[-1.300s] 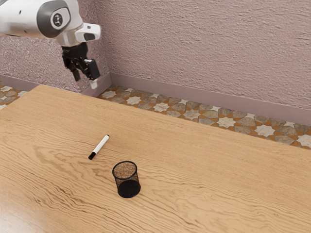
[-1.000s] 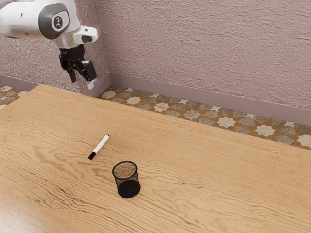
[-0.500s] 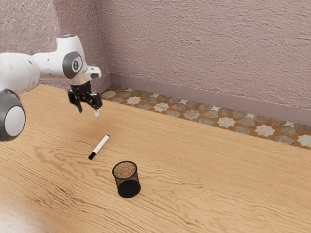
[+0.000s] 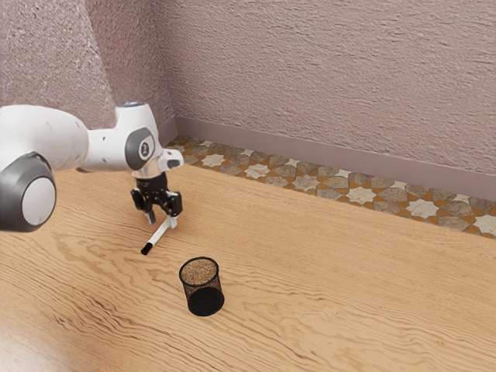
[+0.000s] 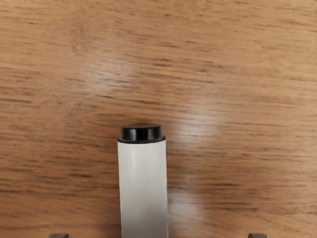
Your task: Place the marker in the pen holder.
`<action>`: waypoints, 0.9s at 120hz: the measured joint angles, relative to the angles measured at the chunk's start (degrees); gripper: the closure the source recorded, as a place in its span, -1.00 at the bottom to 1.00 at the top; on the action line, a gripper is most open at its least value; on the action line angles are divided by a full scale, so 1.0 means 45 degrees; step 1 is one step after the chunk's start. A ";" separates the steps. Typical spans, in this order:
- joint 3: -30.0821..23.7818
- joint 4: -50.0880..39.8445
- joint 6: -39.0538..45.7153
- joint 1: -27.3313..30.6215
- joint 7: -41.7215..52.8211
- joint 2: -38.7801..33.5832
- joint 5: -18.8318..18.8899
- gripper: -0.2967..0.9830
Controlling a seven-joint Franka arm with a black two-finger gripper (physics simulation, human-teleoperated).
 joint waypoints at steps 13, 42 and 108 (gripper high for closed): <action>0.0016 0.0014 0.0333 -0.0013 -0.0055 0.0021 0.0020 -0.10; 0.0022 0.0011 0.0934 0.0002 -0.0164 0.0188 0.0019 0.16; 0.0629 0.0009 -0.0092 -0.1235 -0.0640 -0.1765 0.0765 0.67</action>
